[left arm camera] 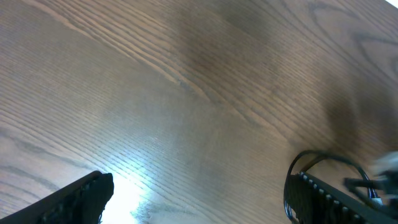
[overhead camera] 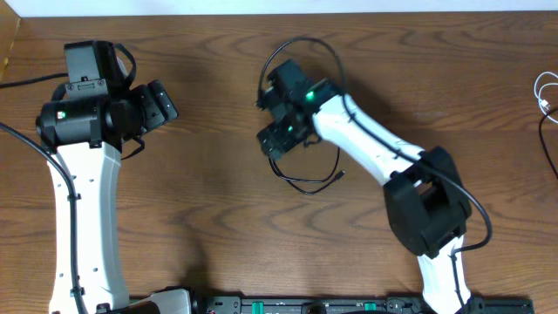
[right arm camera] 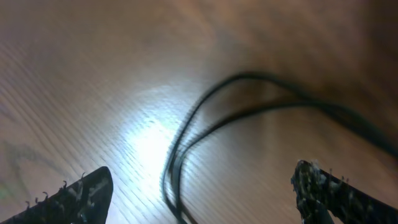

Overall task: Untangle cables
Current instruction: 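Move the right gripper to the black cable coil and grasp it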

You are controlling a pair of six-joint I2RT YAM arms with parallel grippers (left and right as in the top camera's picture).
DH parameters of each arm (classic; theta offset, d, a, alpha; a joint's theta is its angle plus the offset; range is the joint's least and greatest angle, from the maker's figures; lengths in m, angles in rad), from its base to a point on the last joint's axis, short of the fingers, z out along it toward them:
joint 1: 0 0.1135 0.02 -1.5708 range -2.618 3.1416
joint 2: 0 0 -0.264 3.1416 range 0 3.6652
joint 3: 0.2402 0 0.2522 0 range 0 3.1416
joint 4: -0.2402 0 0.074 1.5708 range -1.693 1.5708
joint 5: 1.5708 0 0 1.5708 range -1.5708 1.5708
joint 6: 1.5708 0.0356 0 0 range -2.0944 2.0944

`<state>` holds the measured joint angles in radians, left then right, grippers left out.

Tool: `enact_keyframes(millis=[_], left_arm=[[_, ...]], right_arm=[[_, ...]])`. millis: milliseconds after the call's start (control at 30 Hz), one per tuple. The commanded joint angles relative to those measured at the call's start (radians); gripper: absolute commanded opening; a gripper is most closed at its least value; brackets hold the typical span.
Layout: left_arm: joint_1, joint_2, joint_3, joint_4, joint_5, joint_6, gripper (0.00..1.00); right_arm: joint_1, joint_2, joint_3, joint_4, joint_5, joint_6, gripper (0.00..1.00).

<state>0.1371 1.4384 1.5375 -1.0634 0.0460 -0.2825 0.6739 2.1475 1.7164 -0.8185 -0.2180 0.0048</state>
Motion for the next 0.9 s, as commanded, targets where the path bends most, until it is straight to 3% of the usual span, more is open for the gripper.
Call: enact_keyframes(millis=[0,200,400,567,867], left_arm=[[0.004,0.006,0.004,-0.002,-0.009,0.019,0.94],[0.004,0.006,0.004,-0.002,-0.009,0.019,0.93],[0.004,0.006,0.004,-0.003,-0.009,0.019,0.93],[0.004,0.006,0.004,-0.002,-0.009,0.019,0.93],[0.004,0.006,0.004,-0.006,-0.009,0.019,0.93]], right_arm=[[0.064,-0.002,-0.056,0.018,0.084,0.048,0.89],[0.138,-0.002,-0.127,0.031,0.212,0.047,0.86],[0.159,-0.002,-0.186,0.051,0.216,0.047,0.73],[0.154,-0.002,-0.225,0.067,0.216,0.046,0.7],[0.151,-0.002,-0.253,0.037,0.215,0.014,0.49]])
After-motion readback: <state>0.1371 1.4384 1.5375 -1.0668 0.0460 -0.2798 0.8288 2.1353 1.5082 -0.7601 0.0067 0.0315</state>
